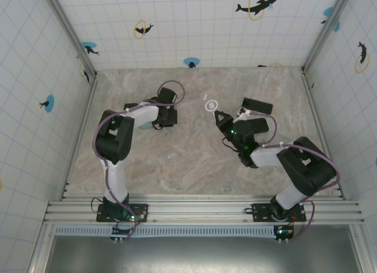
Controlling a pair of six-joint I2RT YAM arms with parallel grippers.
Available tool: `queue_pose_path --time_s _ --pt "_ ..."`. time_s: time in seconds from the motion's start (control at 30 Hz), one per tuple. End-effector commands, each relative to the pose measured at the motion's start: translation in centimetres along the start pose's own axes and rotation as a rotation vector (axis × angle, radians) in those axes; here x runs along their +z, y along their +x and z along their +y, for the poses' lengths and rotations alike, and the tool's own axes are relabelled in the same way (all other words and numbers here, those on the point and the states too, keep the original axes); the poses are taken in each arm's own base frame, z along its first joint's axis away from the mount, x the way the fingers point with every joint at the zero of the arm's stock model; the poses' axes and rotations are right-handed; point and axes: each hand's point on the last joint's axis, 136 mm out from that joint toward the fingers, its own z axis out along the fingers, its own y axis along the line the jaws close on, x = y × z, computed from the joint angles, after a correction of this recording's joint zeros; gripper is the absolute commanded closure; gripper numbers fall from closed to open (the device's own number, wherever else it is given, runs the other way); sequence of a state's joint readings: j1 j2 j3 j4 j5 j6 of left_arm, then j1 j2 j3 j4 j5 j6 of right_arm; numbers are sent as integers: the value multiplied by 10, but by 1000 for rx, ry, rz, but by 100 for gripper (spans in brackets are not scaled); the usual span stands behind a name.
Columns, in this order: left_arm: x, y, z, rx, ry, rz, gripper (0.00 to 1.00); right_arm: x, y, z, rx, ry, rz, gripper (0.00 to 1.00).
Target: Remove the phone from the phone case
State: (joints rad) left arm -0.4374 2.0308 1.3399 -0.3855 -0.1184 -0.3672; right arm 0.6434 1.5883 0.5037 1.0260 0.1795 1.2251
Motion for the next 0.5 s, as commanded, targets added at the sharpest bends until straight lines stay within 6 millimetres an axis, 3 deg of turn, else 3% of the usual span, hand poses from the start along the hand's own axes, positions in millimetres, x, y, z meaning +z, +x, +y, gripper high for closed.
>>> queue_pose_path --time_s 0.0,0.2,0.43,0.47 --pt "15 20 -2 1 17 82 34 7 -3 13 -5 -28 -20 100" --pt "4 11 -3 26 22 53 21 15 5 10 -15 -13 -12 100" --pt "-26 -11 -10 52 62 -21 10 32 18 0 -95 69 -31 100" --pt "-31 -20 2 17 63 -30 9 36 21 -1 -104 84 -34 100"
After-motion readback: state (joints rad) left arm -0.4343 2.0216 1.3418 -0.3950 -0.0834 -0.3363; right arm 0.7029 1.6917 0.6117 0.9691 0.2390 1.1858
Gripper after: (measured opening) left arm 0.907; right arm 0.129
